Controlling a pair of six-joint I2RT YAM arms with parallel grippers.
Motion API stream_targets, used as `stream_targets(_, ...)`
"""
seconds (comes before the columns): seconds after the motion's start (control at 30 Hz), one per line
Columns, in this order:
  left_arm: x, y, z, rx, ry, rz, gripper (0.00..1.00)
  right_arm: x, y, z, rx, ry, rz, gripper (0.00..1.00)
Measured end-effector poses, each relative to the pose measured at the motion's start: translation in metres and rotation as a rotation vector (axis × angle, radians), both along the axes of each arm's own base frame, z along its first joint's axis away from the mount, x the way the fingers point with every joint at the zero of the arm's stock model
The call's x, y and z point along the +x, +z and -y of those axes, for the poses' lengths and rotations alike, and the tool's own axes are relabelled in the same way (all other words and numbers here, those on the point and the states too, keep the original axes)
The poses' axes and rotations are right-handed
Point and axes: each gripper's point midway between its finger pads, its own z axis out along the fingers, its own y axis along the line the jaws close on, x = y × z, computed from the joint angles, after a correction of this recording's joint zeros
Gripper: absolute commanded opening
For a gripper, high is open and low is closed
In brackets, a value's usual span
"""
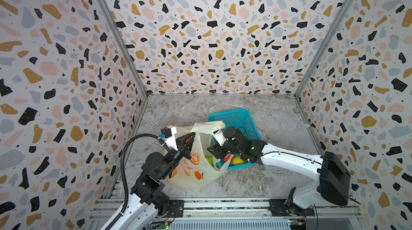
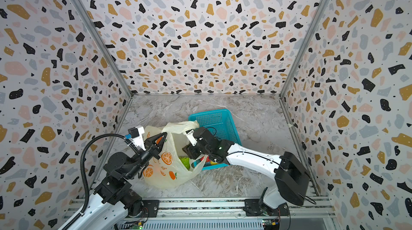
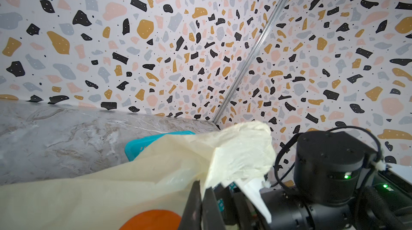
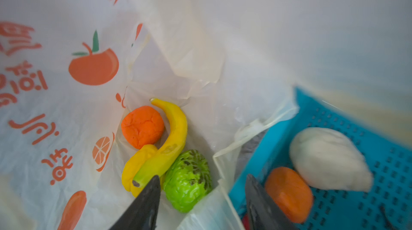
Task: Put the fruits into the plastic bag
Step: 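Return the right gripper to the basket and grasp the red apple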
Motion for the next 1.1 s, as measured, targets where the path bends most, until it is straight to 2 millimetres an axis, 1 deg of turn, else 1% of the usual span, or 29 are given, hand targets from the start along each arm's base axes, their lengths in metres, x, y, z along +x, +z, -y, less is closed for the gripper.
stream_targets(0.1, 0.0, 0.0, -0.001, -0.001, 0.003, 0.001, 0.0, 0.015, 0.017, 0.029, 0.045, -0.092, 0.028, 0.61)
stream_targets(0.2, 0.001, -0.001, -0.002, 0.0, 0.014, -0.002, 0.0, 0.028, 0.024, 0.059, 0.085, -0.194, 0.037, 0.62)
stream_targets(0.27, 0.002, -0.003, -0.003, 0.001, 0.019, -0.005, 0.0, 0.035, 0.022, 0.08, 0.112, -0.265, 0.026, 0.62)
stream_targets(0.4, 0.003, -0.005, -0.003, 0.004, 0.022, -0.009, 0.0, 0.046, 0.009, 0.122, 0.153, -0.397, -0.021, 0.62)
stream_targets(0.47, 0.003, -0.006, -0.003, 0.005, 0.023, -0.011, 0.0, 0.052, 0.001, 0.139, 0.161, -0.452, -0.047, 0.62)
stream_targets(0.5, 0.003, -0.006, -0.003, 0.005, 0.023, -0.012, 0.0, 0.054, -0.002, 0.142, 0.163, -0.467, -0.06, 0.62)
stream_targets(0.57, 0.004, -0.007, -0.003, 0.007, 0.024, -0.014, 0.0, 0.054, -0.01, 0.143, 0.158, -0.46, -0.089, 0.62)
stream_targets(0.67, 0.005, -0.009, -0.002, 0.01, 0.026, -0.02, 0.0, 0.047, -0.027, 0.132, 0.132, -0.4, -0.152, 0.63)
stream_targets(0.77, 0.006, -0.01, -0.001, 0.014, 0.026, -0.026, 0.0, 0.036, -0.058, 0.118, 0.068, -0.318, -0.258, 0.63)
stream_targets(0.83, 0.007, -0.011, -0.001, 0.016, 0.026, -0.029, 0.0, 0.024, -0.081, 0.11, 0.019, -0.265, -0.327, 0.64)
stream_targets(0.93, 0.008, -0.013, 0.0, 0.02, 0.026, -0.035, 0.0, 0.008, -0.102, 0.097, -0.043, -0.198, -0.397, 0.64)
stream_targets(1.0, 0.008, -0.014, 0.0, 0.022, 0.026, -0.038, 0.0, 0.002, -0.107, 0.089, -0.061, -0.162, -0.419, 0.65)
stream_targets(1.1, 0.009, -0.015, 0.0, 0.024, 0.026, -0.042, 0.0, -0.004, -0.108, 0.079, -0.063, -0.122, -0.434, 0.66)
